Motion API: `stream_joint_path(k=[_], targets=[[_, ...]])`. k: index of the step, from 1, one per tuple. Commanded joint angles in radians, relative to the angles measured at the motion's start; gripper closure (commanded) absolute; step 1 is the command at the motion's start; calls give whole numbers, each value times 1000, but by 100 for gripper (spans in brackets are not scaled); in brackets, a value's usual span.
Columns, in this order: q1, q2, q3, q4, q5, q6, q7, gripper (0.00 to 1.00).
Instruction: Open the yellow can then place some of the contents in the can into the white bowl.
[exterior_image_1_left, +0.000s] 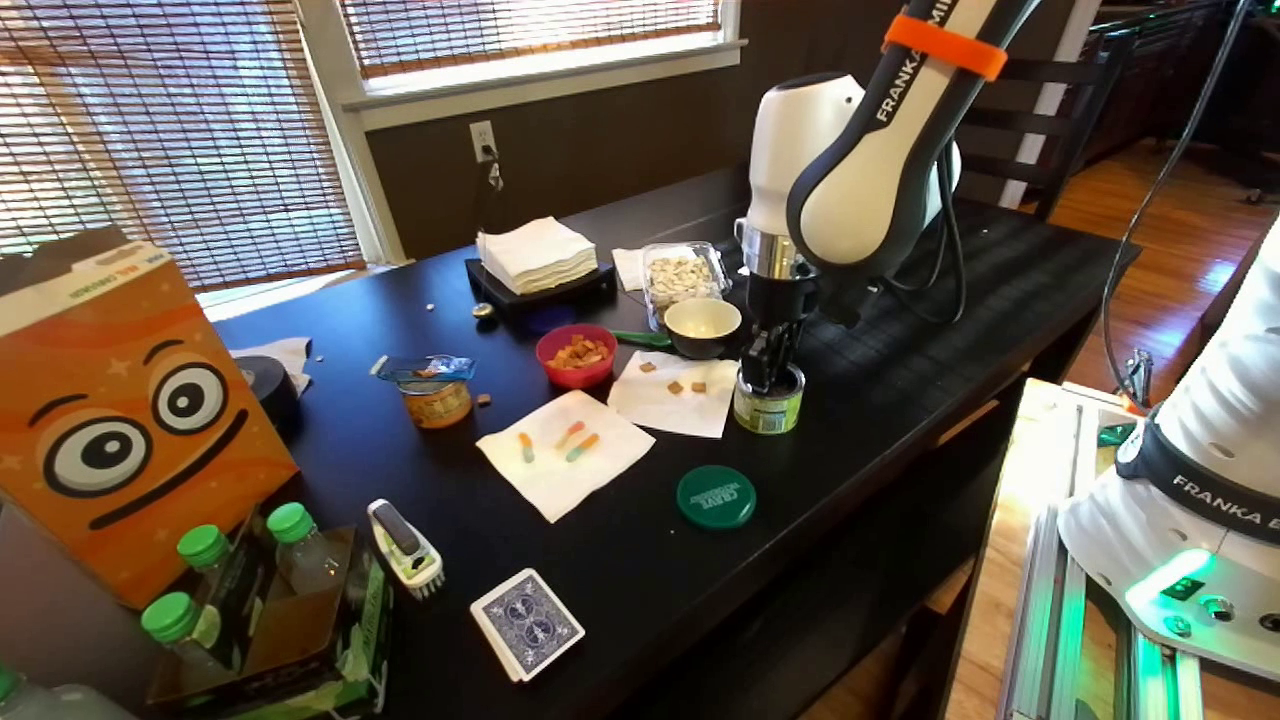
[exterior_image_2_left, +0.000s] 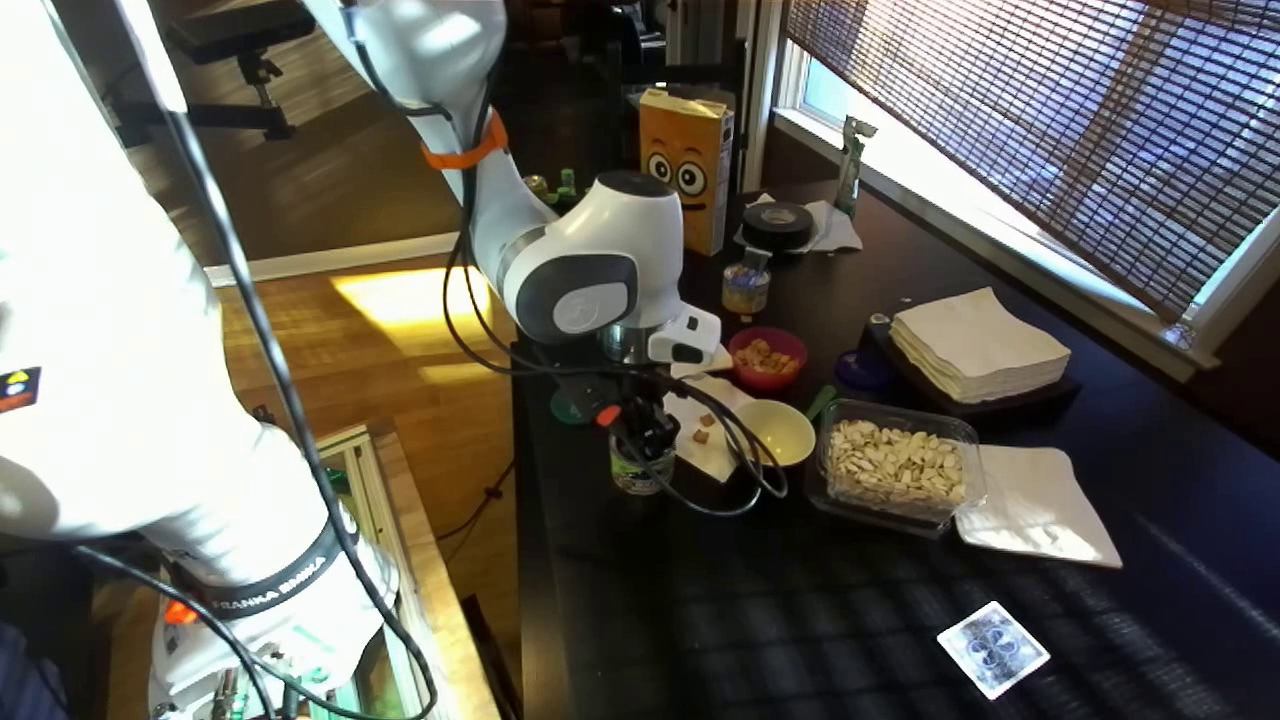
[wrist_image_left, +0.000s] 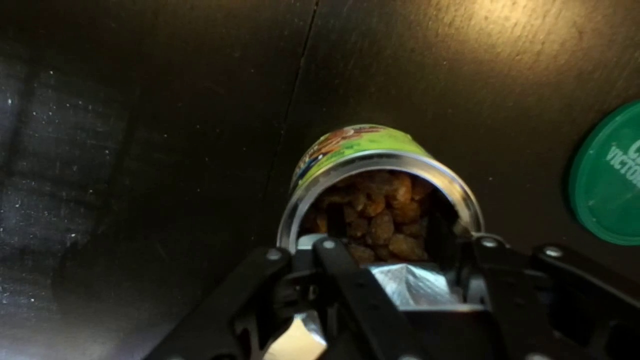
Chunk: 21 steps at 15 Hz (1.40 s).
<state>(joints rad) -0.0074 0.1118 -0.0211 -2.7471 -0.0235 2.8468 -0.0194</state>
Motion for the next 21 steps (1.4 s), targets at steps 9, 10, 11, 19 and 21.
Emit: stream_joint_path(k=[9, 10, 11, 19, 21], targets=[[28, 33, -6, 1, -43, 17, 64, 79], [28, 34, -6, 1, -41, 18, 64, 81], [28, 36, -5, 1, -40, 18, 64, 77], [29, 24, -9, 2, -45, 11, 72, 96], [30, 21, -12, 2, -53, 8, 78, 97]])
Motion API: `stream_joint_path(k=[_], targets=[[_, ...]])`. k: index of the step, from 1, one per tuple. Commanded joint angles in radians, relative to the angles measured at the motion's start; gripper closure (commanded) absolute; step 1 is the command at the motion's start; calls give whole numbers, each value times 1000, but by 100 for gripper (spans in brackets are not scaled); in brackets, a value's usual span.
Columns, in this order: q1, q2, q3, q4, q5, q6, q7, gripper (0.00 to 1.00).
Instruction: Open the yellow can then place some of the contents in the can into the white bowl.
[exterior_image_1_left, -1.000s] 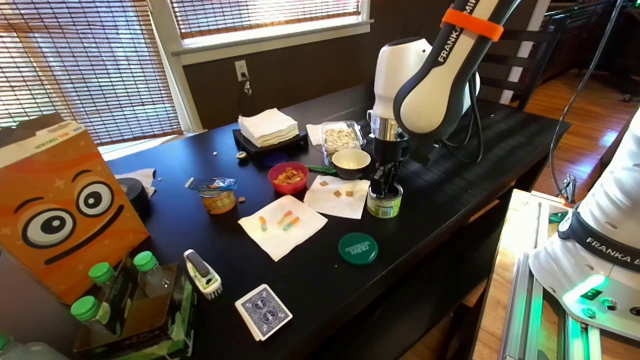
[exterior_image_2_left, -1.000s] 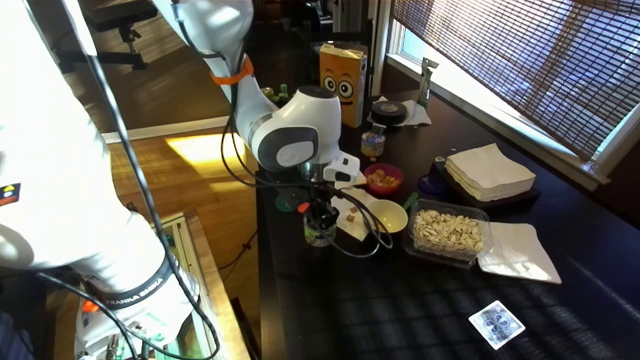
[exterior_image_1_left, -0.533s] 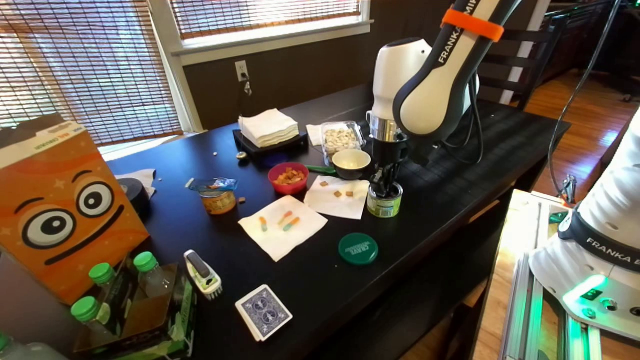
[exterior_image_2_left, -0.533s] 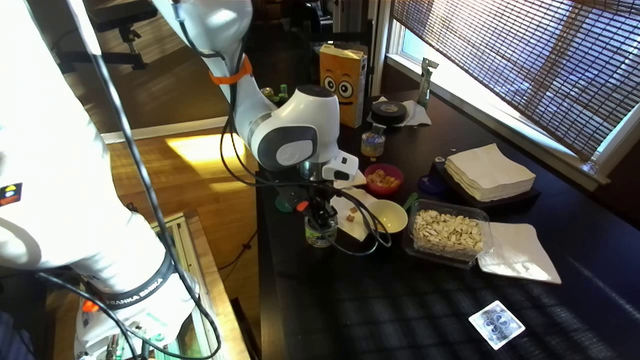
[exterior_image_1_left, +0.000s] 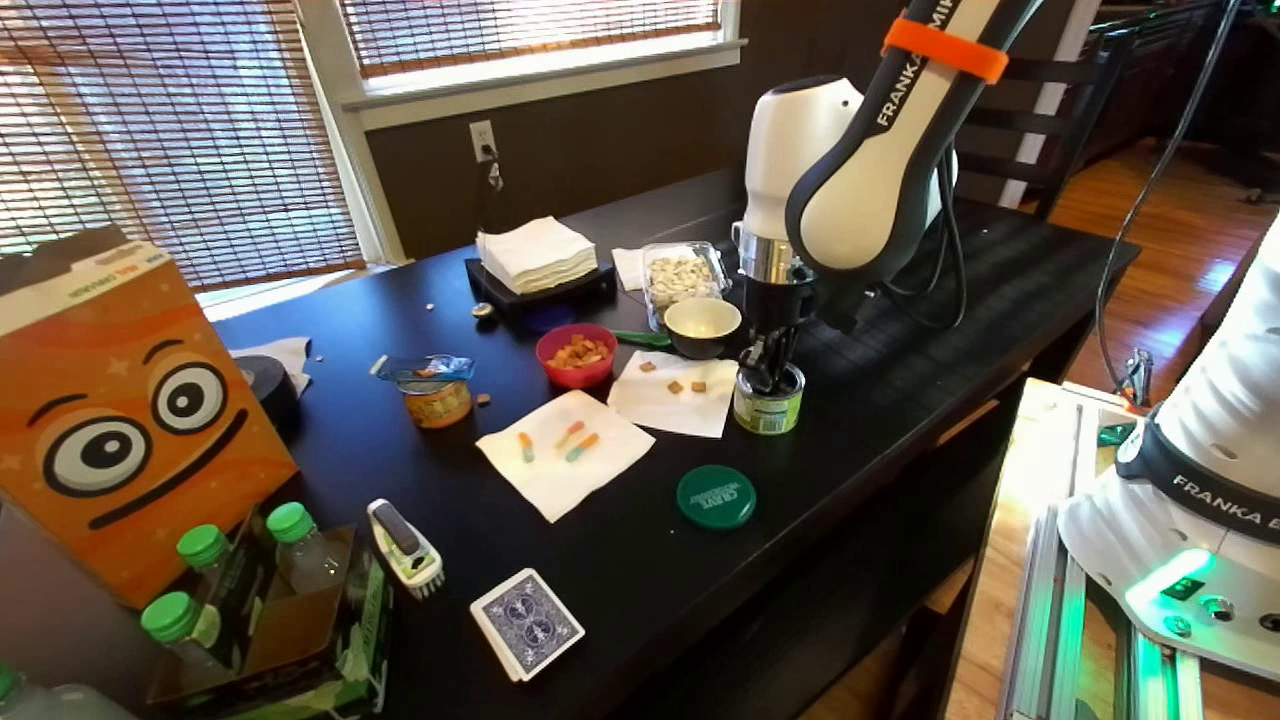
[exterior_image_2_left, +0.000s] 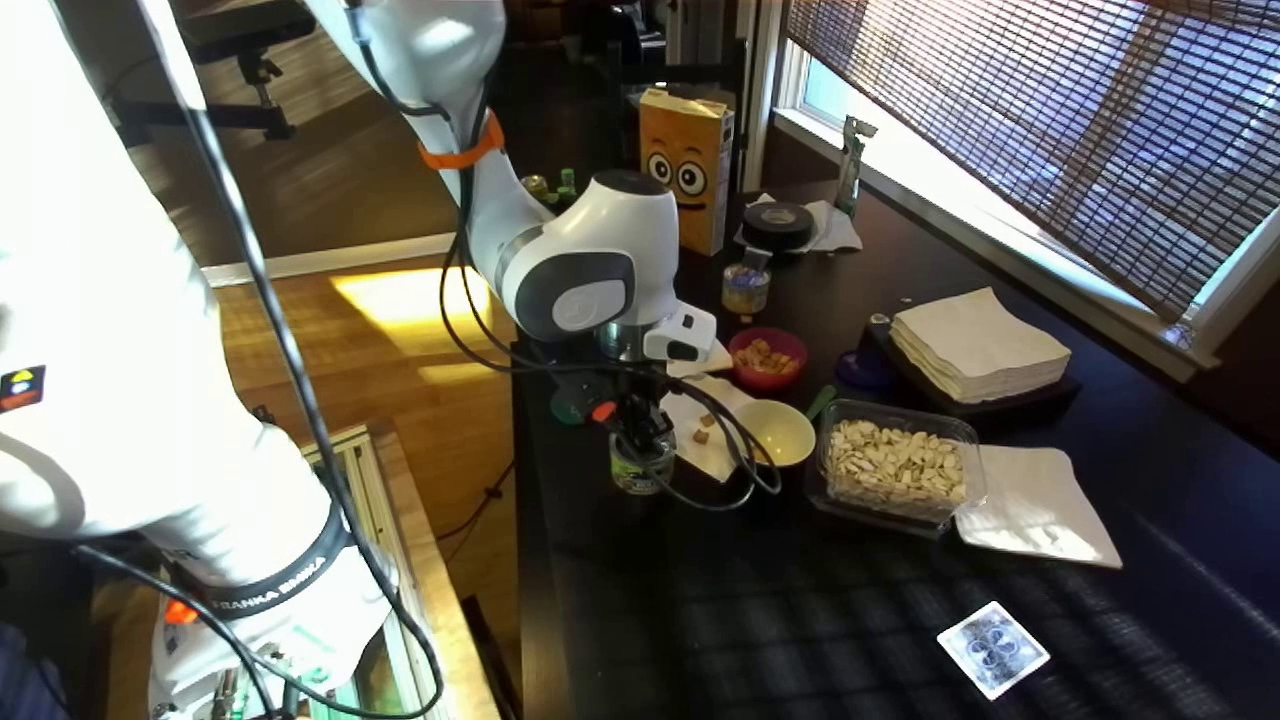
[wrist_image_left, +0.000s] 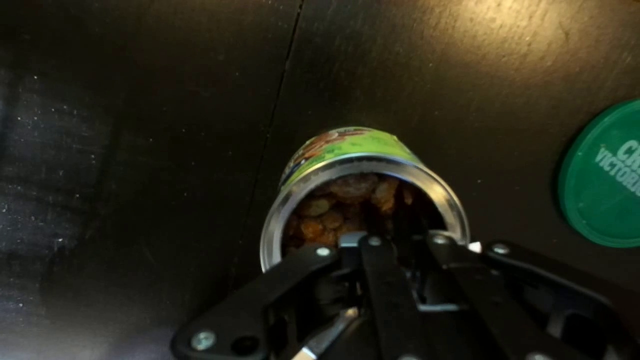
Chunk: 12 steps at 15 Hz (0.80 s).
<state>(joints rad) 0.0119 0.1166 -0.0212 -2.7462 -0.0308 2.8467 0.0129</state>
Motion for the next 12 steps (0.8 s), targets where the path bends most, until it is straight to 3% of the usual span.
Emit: stream_joint_path(k=[1, 12], targets=[[11, 15, -14, 1, -51, 6, 50, 96], [9, -56, -42, 3, -140, -70, 98, 97]])
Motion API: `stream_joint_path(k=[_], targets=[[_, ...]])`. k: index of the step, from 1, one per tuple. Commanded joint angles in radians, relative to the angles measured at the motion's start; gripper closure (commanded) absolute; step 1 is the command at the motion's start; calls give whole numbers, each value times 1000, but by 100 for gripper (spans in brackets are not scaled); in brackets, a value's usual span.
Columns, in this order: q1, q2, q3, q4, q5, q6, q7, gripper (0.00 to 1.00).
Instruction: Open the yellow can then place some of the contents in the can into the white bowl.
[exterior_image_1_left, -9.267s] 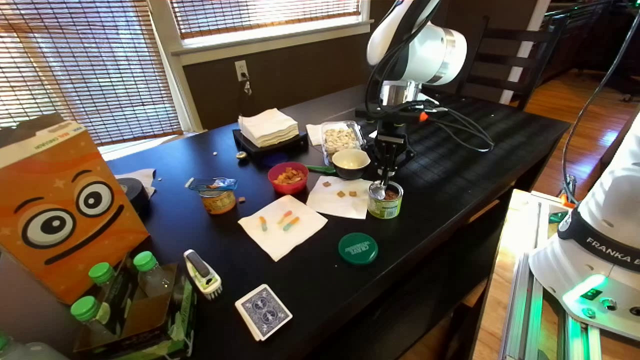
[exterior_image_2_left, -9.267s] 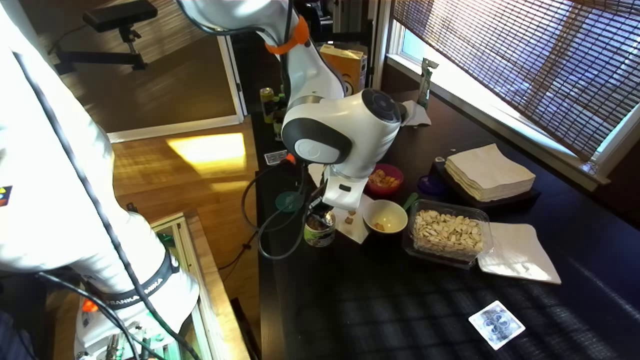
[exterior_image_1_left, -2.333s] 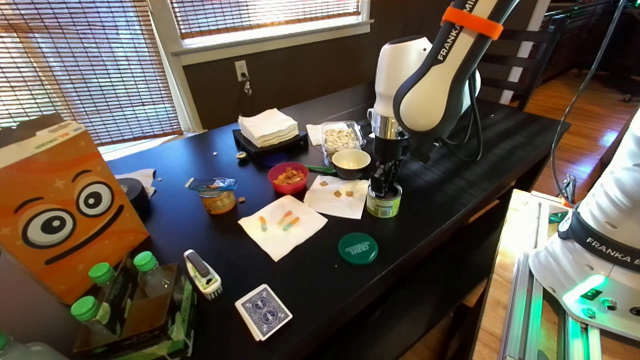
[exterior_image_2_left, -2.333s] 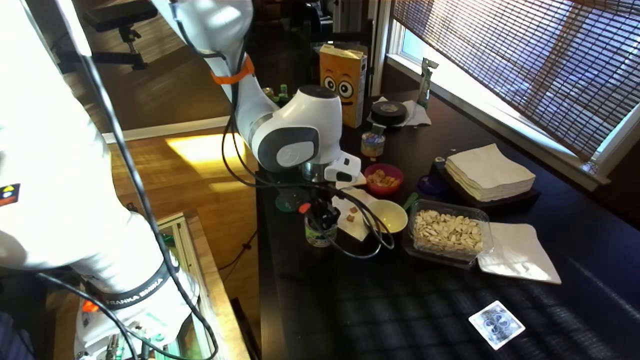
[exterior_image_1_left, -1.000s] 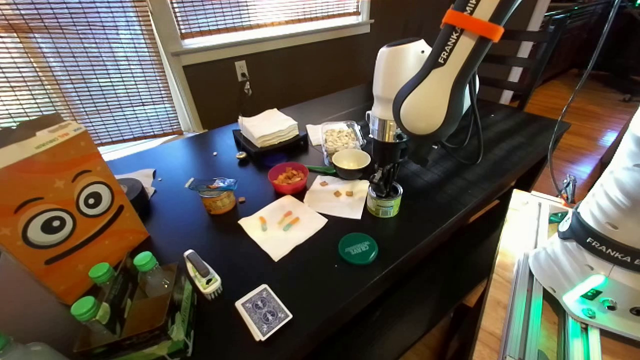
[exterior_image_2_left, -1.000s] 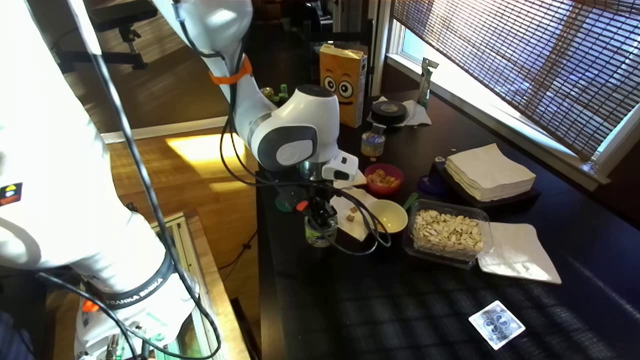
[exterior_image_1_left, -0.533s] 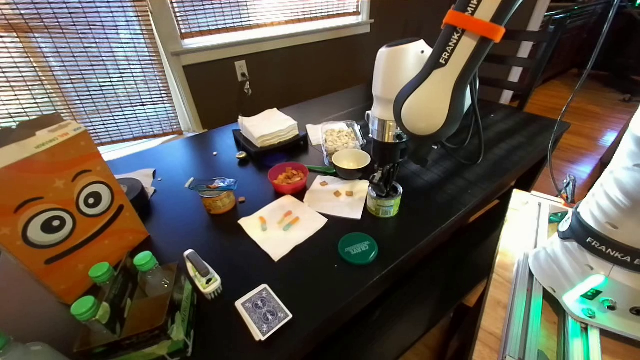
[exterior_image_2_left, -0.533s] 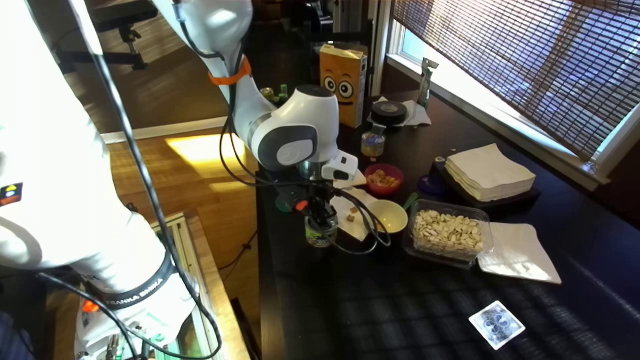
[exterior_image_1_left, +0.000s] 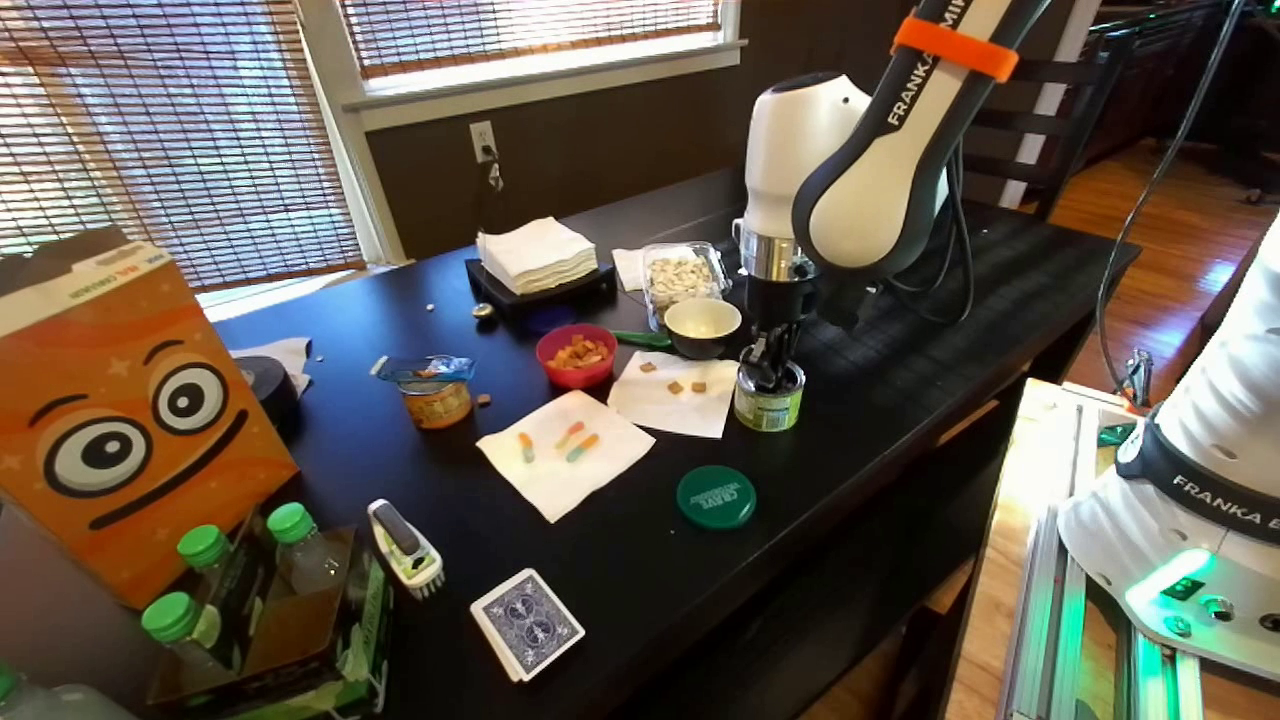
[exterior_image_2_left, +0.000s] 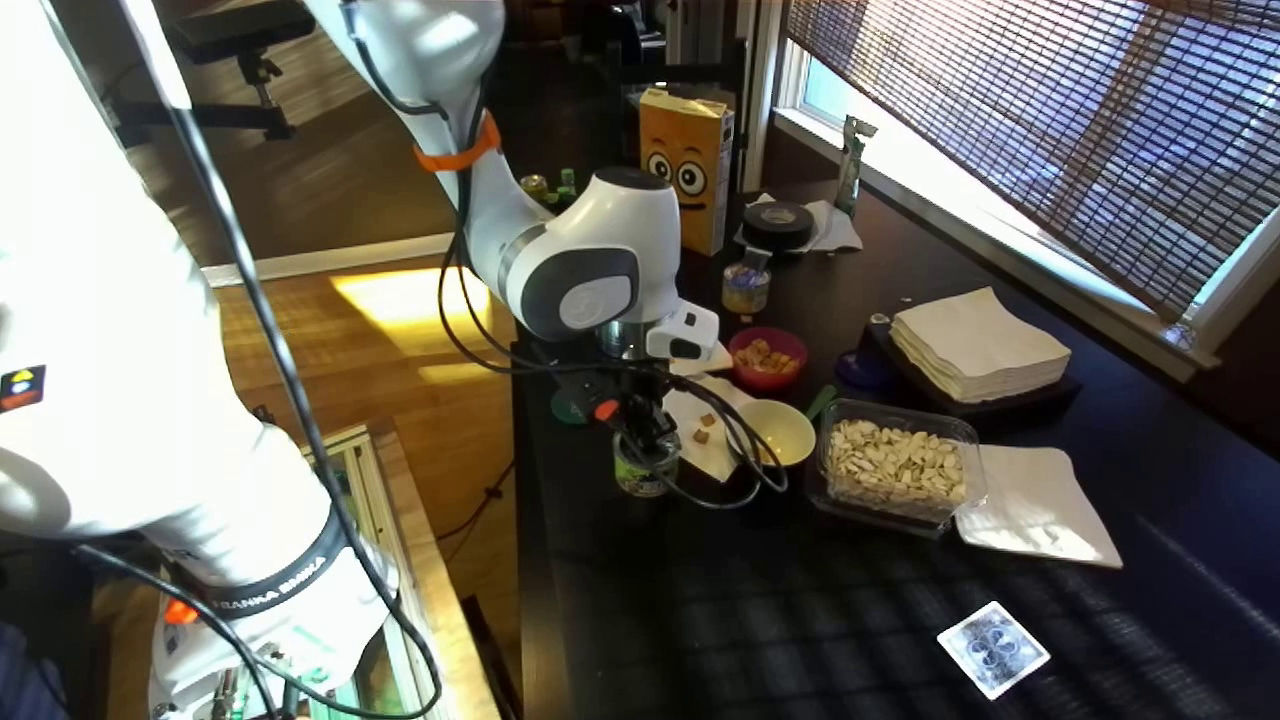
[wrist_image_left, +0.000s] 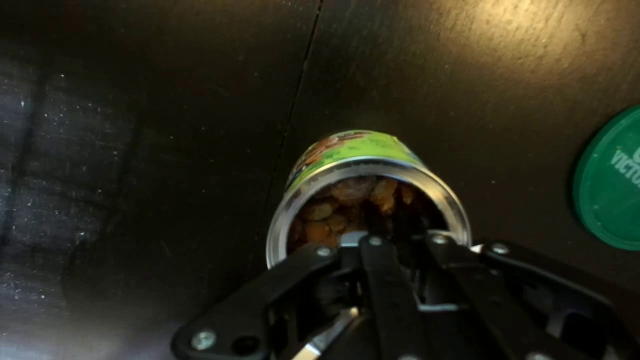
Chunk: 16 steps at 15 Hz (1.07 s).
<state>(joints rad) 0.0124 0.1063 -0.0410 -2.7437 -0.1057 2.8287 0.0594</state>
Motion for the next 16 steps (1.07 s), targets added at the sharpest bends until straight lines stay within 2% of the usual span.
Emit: stream_joint_path(k=[1, 11, 16], targets=[[6, -54, -24, 1, -73, -60, 56, 97], [-22, -148, -10, -1, -69, -132, 61, 97], [-35, -239, 2, -6, -76, -231, 77, 97]])
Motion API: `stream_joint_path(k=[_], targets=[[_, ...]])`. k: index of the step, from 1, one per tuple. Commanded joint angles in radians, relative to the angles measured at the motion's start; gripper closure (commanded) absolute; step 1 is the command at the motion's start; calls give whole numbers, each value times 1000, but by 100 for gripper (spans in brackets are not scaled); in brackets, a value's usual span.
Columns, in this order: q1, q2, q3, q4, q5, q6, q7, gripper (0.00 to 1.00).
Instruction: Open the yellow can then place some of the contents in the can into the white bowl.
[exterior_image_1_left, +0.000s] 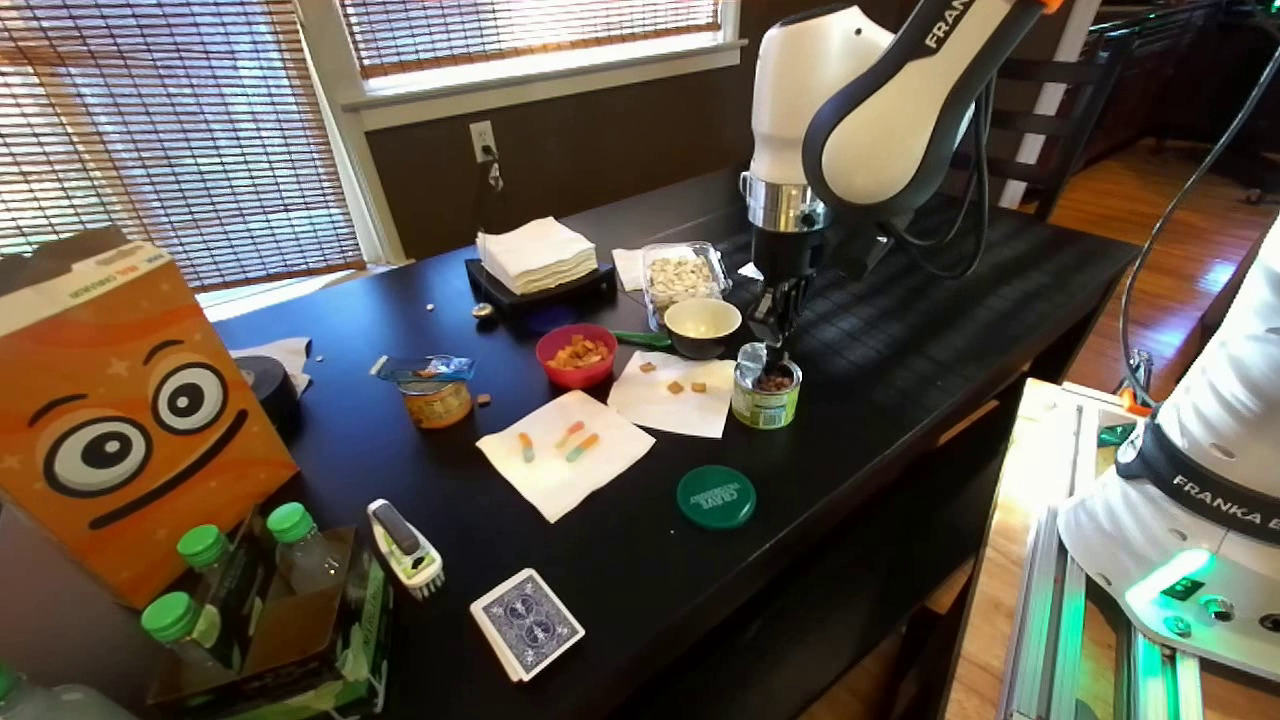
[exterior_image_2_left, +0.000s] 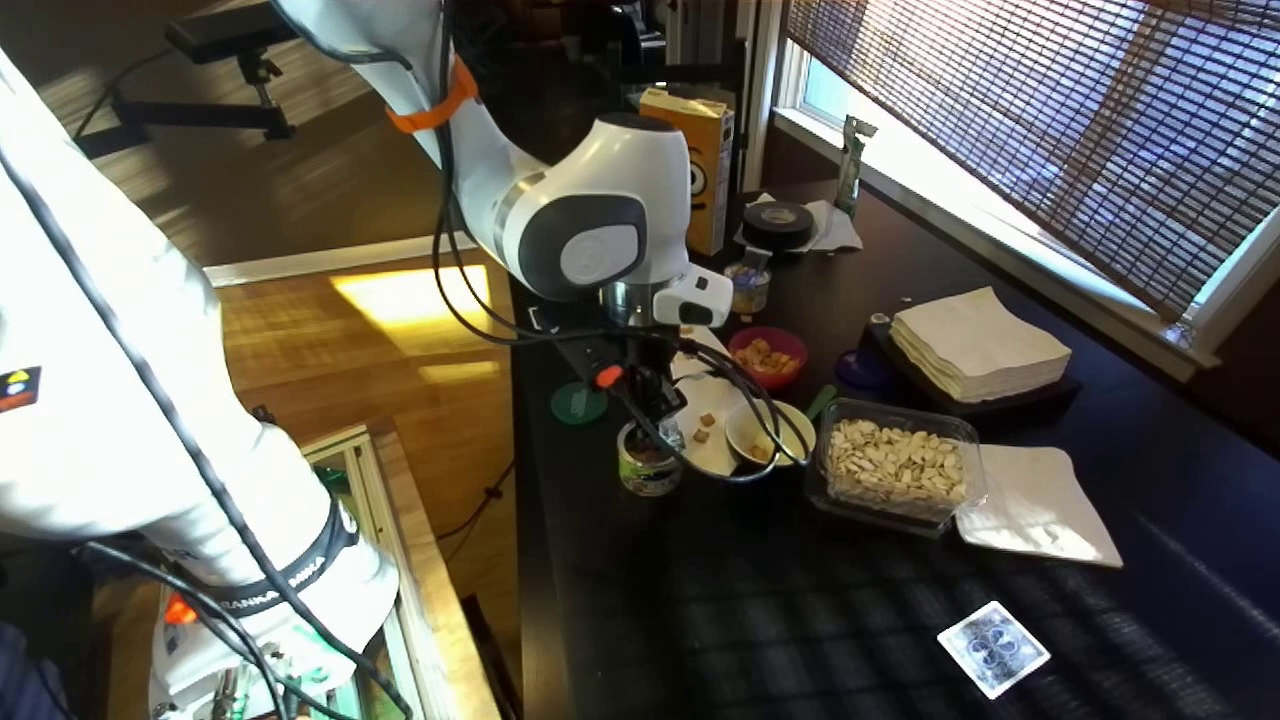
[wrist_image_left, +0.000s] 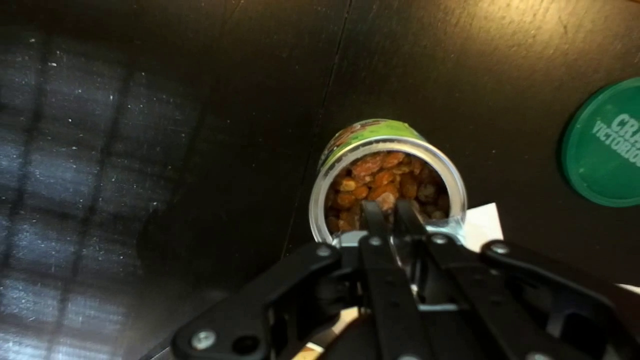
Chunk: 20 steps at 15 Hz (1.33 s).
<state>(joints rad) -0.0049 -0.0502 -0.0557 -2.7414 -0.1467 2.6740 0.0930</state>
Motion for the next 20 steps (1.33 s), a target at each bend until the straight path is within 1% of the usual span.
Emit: stream_joint_path(k=[1, 6, 10, 11, 12, 14, 15, 20], targets=[[-19, -107, 22, -10, -33, -98, 44, 97], [-28, -229, 44, -11, -17, -230, 51, 97], [-37, -300, 55, -6, -13, -289, 53, 97], [-38, -313, 54, -6, -8, -290, 44, 97], [-51, -317, 57, -3, -25, -283, 57, 97], [-62, -306, 55, 11, -25, -257, 54, 97], [-77, -289, 63, 27, -42, -252, 73, 97], [-103, -172, 50, 121, -49, -158, 52, 97]])
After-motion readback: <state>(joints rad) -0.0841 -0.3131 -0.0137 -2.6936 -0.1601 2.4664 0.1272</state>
